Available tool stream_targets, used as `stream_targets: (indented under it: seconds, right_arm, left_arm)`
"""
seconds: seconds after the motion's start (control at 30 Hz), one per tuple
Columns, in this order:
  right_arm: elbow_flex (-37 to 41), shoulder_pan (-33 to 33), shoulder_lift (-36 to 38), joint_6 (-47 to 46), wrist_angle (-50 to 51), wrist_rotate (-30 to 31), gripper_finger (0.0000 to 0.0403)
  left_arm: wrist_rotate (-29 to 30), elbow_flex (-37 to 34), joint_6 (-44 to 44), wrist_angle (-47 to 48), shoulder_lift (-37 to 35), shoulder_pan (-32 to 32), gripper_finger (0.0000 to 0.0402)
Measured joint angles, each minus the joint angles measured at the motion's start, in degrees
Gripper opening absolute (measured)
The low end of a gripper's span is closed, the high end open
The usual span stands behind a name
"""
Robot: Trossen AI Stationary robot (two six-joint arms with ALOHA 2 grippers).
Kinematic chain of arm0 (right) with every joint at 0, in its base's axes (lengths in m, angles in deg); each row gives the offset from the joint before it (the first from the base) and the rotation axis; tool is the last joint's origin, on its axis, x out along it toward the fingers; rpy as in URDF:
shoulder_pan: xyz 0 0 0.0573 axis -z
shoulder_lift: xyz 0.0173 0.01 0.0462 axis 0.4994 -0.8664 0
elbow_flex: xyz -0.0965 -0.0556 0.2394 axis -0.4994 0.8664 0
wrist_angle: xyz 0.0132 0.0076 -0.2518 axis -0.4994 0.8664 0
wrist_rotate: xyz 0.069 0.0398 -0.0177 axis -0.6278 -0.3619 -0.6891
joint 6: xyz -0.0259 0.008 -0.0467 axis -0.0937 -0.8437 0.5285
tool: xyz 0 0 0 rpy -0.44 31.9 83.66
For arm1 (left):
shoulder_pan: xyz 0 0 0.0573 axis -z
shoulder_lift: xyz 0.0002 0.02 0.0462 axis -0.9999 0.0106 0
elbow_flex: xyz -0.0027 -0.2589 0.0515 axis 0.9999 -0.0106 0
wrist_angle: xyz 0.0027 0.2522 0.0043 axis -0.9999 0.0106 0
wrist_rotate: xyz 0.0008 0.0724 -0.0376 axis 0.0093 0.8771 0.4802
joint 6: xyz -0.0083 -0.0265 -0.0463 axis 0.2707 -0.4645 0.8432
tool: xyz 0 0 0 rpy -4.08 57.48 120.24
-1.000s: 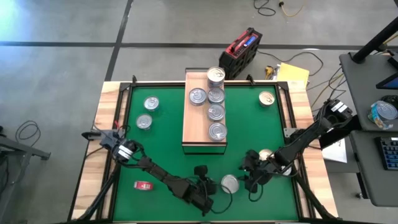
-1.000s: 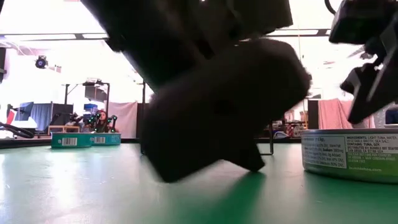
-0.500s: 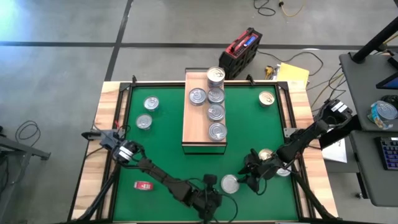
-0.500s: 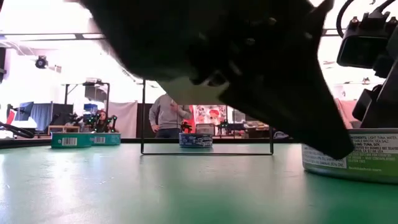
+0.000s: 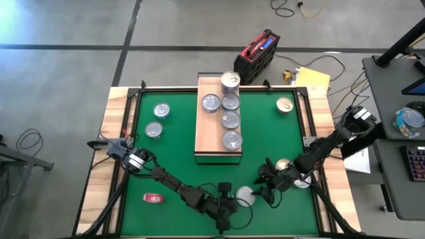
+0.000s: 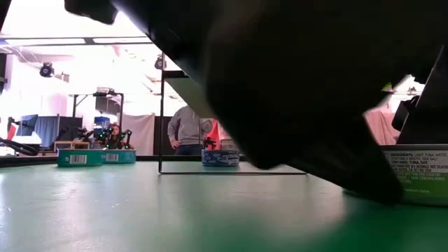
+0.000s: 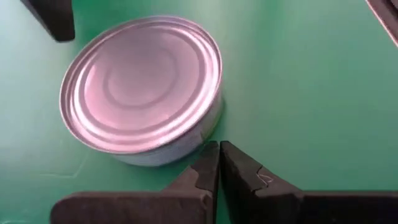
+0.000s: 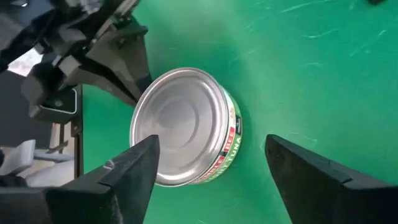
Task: Stack canned seafood by type on shelf
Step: Stack the top green tuna can on top of the green tuna can on the shelf
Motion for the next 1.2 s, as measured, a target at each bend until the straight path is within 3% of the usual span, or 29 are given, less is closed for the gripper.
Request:
stream_targets:
  seconds: [0.2,0.4,0.83,1.03,1.2]
  right_arm:
    - [0.0,0.1,0.0,0.1,-0.3,-0.4,0.0301]
    - [0.0,0.1,0.0,0.7,-0.5,-0.4,0.0294]
    - [0.0,0.1,-0.2,1.3,0.4,-1.7,0.0296]
    - [0.1,0.3,-3.0,5.0,-6.1,-3.0,0.0278]
    - [-5.1,0.3,-2.7,7.7,-2.5,-2.7,0.0263]
  left_arm:
    - [-0.2,-2.7,1.5,-5.2,0.0,-0.7,0.0]
    - [0.1,-5.3,1.8,-11.0,0.0,-1.7,0.0]
    - [2.0,-5.5,2.3,-11.3,0.0,-3.5,0.0]
    - [1.2,-5.4,2.4,-11.5,0.0,-4.0,0.0]
    - [0.7,-5.4,2.6,-11.9,0.0,-4.1,0.0]
